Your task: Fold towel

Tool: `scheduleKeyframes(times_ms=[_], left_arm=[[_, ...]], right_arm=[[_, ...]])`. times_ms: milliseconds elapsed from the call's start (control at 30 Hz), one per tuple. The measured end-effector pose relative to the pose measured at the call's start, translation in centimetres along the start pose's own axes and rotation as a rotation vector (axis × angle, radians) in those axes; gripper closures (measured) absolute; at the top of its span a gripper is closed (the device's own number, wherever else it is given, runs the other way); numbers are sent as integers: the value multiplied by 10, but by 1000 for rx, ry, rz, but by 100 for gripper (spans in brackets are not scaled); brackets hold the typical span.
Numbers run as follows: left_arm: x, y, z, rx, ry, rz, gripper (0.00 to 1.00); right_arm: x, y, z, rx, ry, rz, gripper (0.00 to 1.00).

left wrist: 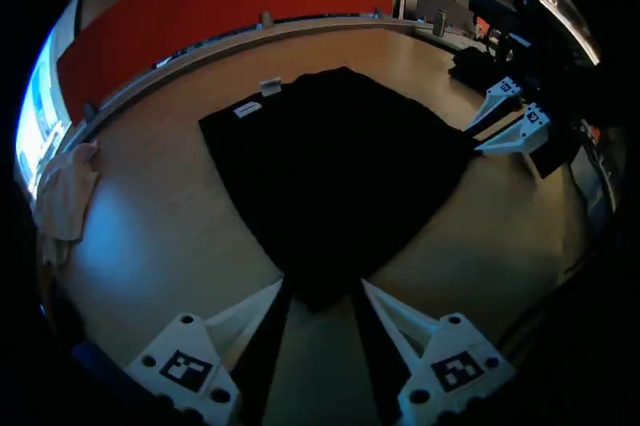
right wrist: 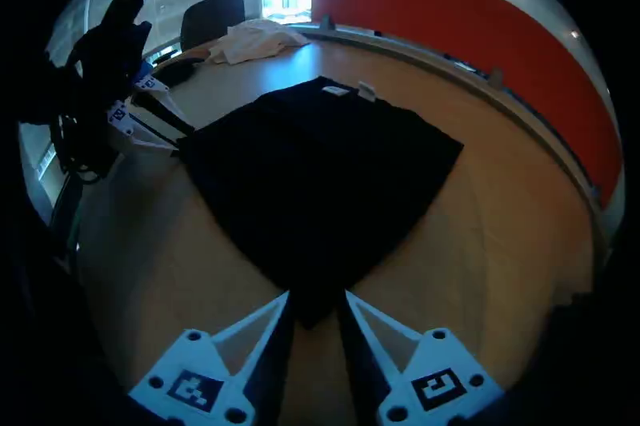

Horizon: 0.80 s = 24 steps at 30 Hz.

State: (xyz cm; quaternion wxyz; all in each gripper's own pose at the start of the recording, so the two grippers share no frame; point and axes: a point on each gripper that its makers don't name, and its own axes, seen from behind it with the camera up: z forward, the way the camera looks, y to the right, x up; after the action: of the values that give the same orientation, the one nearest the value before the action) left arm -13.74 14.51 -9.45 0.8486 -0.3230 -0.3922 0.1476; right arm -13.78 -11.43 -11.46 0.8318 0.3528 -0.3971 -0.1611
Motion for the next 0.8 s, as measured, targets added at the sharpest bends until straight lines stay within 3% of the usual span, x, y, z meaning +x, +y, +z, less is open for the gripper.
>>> scheduleKeyframes(times_ms=[67,333,533,800], left_arm=[[0,1,0,1,-3,-1,51],[0,3,1,12,-13,-6,80],[1,5,-1,13,-19,-24,88],[4,12,-7,3,-12,-53,89]], right_arm=[[1,-1,1,1,0,1,74],[2,-3,2,6,0,1,79],[6,-5,1,8,12,1,83],[8,-2,-8,8,20,11,83]])
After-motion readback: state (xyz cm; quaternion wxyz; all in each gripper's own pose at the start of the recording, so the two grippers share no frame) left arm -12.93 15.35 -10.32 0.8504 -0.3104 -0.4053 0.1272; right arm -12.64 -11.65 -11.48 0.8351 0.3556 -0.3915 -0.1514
